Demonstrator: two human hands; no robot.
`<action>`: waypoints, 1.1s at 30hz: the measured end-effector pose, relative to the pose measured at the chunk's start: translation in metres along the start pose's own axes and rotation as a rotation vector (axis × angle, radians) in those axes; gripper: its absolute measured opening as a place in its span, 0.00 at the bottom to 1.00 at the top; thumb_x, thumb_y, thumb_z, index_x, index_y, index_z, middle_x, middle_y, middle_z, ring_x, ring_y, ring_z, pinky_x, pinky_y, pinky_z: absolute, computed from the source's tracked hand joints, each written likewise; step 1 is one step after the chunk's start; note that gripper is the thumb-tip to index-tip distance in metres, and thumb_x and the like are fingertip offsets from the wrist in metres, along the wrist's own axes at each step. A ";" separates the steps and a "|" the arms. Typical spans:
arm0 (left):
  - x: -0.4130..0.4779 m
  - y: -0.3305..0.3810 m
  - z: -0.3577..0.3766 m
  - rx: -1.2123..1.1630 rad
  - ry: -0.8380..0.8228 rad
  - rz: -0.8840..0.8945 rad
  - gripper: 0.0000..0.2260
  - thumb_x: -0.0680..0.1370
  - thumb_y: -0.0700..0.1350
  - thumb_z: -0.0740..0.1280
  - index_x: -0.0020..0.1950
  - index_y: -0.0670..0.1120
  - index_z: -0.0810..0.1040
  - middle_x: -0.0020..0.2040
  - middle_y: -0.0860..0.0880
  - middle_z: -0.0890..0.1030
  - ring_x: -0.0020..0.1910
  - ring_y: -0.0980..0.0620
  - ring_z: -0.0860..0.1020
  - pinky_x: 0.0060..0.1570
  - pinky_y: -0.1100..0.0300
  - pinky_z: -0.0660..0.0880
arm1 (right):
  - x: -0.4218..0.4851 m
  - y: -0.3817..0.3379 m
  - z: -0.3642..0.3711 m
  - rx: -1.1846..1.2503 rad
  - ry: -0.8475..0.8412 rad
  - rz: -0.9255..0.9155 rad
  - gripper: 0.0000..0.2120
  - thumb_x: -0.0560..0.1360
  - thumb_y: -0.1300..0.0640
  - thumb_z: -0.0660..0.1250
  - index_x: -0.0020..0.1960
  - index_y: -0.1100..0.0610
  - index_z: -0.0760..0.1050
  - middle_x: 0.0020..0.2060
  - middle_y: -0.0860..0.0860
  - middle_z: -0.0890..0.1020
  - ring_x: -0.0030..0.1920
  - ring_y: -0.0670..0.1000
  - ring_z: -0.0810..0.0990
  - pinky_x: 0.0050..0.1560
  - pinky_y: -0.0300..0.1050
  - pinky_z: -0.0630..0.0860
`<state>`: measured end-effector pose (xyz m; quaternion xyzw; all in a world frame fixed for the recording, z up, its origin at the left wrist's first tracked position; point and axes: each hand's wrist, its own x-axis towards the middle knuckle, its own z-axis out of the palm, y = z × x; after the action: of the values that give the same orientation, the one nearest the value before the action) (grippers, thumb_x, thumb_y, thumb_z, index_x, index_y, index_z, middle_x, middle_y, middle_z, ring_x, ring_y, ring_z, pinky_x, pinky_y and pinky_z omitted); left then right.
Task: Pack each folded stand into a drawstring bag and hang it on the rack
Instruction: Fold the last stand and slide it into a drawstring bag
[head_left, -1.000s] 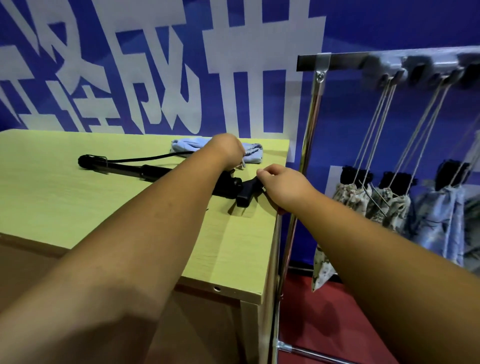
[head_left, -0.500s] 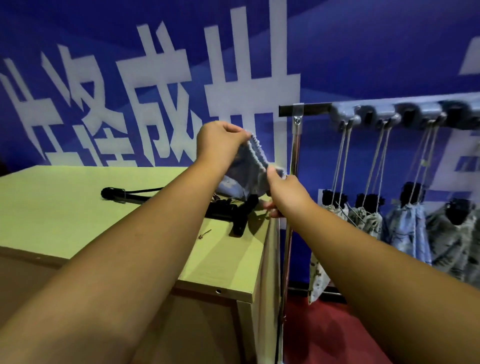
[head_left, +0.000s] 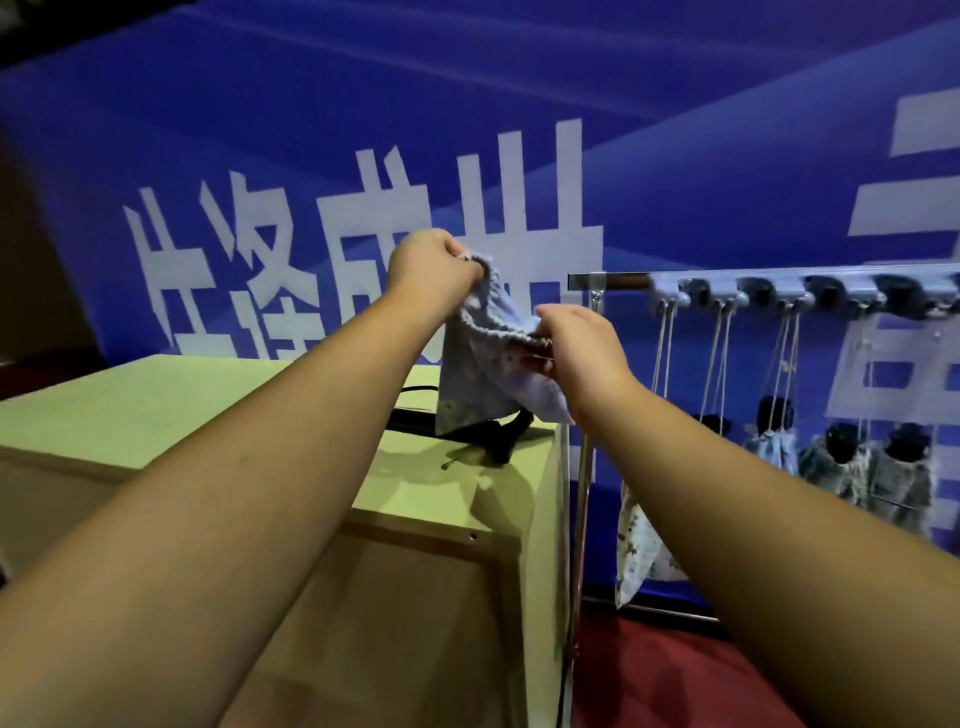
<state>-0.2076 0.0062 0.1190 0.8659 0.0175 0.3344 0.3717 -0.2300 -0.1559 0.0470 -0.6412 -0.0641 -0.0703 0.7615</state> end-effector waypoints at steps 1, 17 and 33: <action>-0.004 0.001 -0.011 -0.007 0.034 -0.010 0.05 0.78 0.47 0.70 0.47 0.46 0.82 0.43 0.46 0.83 0.44 0.43 0.81 0.38 0.56 0.73 | -0.004 -0.003 0.004 0.017 0.000 -0.018 0.11 0.80 0.65 0.62 0.59 0.70 0.78 0.45 0.58 0.75 0.38 0.53 0.74 0.29 0.36 0.73; -0.034 -0.064 -0.152 0.706 -0.310 -0.277 0.08 0.79 0.35 0.60 0.46 0.37 0.78 0.39 0.39 0.75 0.31 0.43 0.71 0.32 0.55 0.70 | -0.062 -0.014 0.086 0.114 -0.380 0.245 0.07 0.82 0.54 0.71 0.51 0.57 0.77 0.27 0.50 0.70 0.23 0.48 0.66 0.25 0.40 0.75; -0.095 -0.167 -0.084 0.660 -0.915 -0.267 0.13 0.83 0.51 0.70 0.52 0.41 0.82 0.36 0.45 0.73 0.34 0.44 0.69 0.29 0.61 0.66 | -0.047 0.096 0.098 -1.290 -0.731 0.216 0.13 0.82 0.52 0.66 0.50 0.61 0.82 0.43 0.57 0.85 0.36 0.56 0.80 0.38 0.50 0.83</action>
<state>-0.2947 0.1535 -0.0018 0.9826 0.0675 -0.1471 0.0909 -0.2591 -0.0419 -0.0380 -0.9456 -0.1959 0.1988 0.1672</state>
